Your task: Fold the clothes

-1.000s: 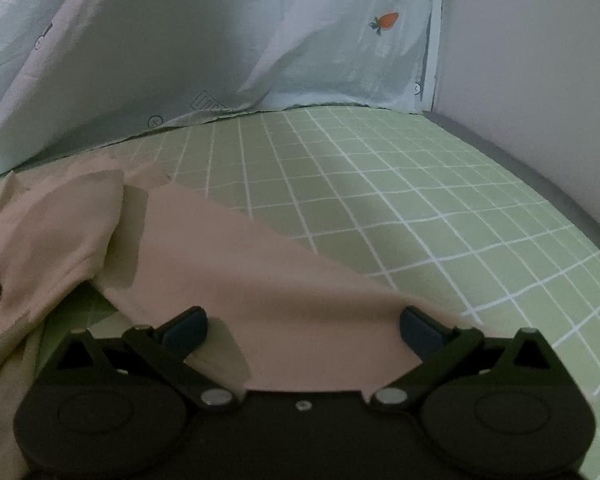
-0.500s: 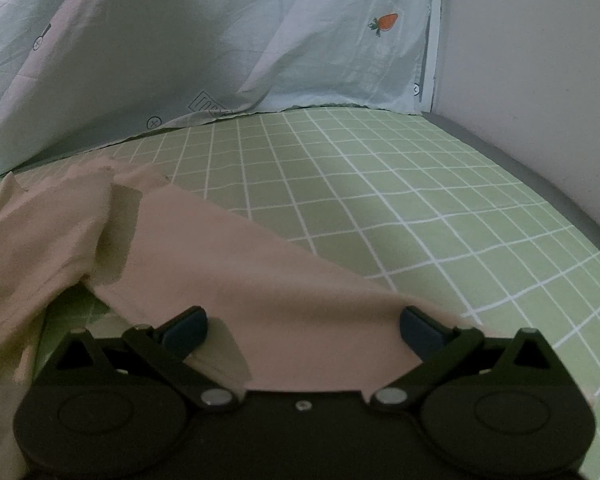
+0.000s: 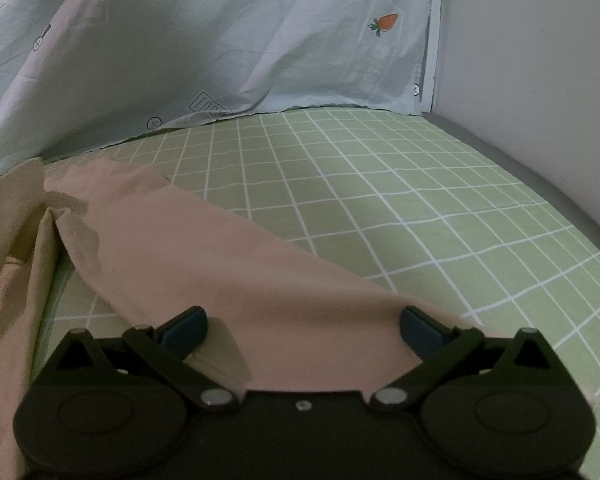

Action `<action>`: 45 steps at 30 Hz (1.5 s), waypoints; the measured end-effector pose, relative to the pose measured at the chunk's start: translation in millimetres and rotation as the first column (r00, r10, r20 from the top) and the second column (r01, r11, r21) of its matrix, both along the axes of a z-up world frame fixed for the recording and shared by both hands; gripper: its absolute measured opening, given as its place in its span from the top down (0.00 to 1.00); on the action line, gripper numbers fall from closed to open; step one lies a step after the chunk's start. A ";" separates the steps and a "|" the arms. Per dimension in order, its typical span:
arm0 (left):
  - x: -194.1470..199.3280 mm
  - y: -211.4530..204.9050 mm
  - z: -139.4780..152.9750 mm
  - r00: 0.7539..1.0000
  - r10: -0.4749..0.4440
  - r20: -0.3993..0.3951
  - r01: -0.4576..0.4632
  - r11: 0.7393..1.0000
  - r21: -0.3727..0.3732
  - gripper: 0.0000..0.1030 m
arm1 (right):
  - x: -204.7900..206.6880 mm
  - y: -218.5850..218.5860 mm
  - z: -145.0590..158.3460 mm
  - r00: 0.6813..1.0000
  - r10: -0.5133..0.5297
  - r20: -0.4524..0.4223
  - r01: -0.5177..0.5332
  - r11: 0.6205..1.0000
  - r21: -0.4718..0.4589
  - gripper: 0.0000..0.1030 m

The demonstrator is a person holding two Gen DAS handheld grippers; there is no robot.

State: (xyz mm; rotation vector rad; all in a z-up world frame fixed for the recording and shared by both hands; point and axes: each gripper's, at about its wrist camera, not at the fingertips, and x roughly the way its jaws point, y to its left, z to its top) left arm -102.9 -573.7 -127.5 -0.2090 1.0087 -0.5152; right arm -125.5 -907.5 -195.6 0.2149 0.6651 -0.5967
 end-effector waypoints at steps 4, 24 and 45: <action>-13.6 27.9 -1.3 0.996 0.084 -0.031 -0.085 0.996 -0.028 0.96 | -0.2 0.3 -0.1 1.000 0.002 0.003 -0.002 1.000 -0.004 0.00; -37.3 121.6 -36.9 0.867 0.429 -0.255 -0.447 0.894 -0.017 0.95 | -1.4 1.9 -0.3 1.000 0.004 0.004 -0.004 1.000 -0.004 0.00; 27.1 66.9 20.8 0.988 0.137 0.067 -0.149 0.961 0.234 0.51 | -2.8 2.8 -0.4 1.000 0.000 0.003 0.000 1.000 -0.005 0.00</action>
